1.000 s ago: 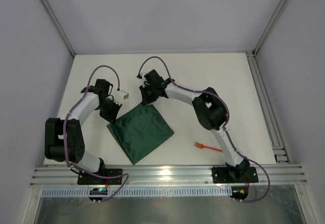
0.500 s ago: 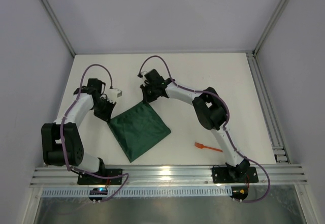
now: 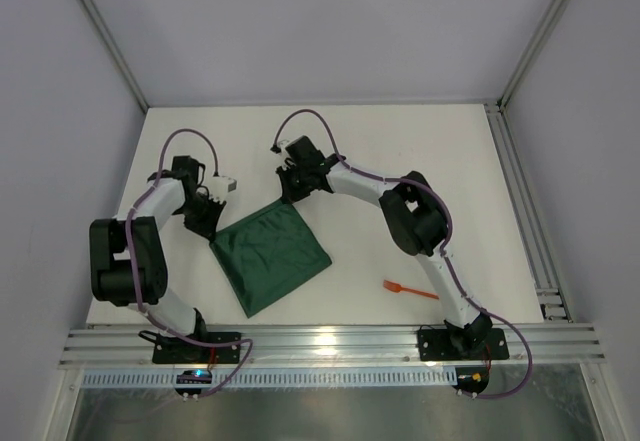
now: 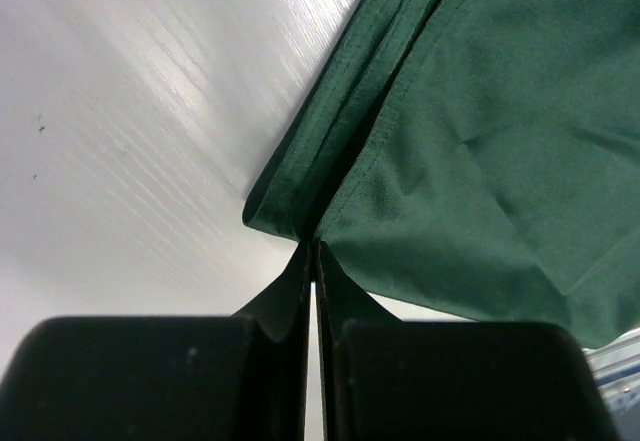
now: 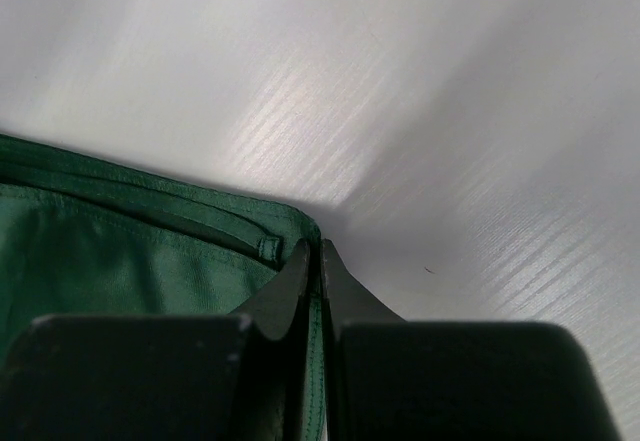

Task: Fold the napkin into a case and place the utensils inside
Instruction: Smooth out the square-folded napkin at the center of the board.

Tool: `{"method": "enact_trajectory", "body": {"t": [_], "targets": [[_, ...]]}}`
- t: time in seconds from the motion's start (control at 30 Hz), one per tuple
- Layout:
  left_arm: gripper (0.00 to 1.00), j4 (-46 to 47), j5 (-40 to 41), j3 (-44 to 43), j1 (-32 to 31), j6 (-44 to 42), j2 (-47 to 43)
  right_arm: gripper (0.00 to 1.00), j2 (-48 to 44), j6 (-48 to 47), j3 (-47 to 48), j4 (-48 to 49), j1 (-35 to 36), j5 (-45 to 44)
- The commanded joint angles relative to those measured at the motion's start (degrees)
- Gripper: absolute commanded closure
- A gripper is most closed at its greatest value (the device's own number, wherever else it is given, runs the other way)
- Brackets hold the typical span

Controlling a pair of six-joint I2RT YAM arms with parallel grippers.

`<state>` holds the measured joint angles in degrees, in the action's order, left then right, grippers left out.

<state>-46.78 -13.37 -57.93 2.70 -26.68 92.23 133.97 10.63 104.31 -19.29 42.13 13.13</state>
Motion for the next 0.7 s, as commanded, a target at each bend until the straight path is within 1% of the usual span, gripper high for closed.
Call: {"method": "enact_trajectory", "body": {"t": [0.0,0.23,0.37,0.67], "targets": [[1.00,3.4,0.7,-1.7,0.0,-0.6,0.1,0.96,-2.0,-1.8,-1.3,-1.5,-0.4,-0.9],[1.00,4.2,0.6,-1.0,0.1,-0.7,-2.8,0.96,-3.2,-2.4,-2.9,-0.8,-0.7,-1.0],[1.00,5.7,1.1,-1.1,0.6,-0.8,-3.7,0.96,-4.5,-2.4,-5.3,0.7,-1.3,0.1],[1.00,7.7,1.0,-2.7,0.7,-1.3,-0.1,0.96,-5.3,-4.4,-5.8,0.6,-1.5,2.3]]}}
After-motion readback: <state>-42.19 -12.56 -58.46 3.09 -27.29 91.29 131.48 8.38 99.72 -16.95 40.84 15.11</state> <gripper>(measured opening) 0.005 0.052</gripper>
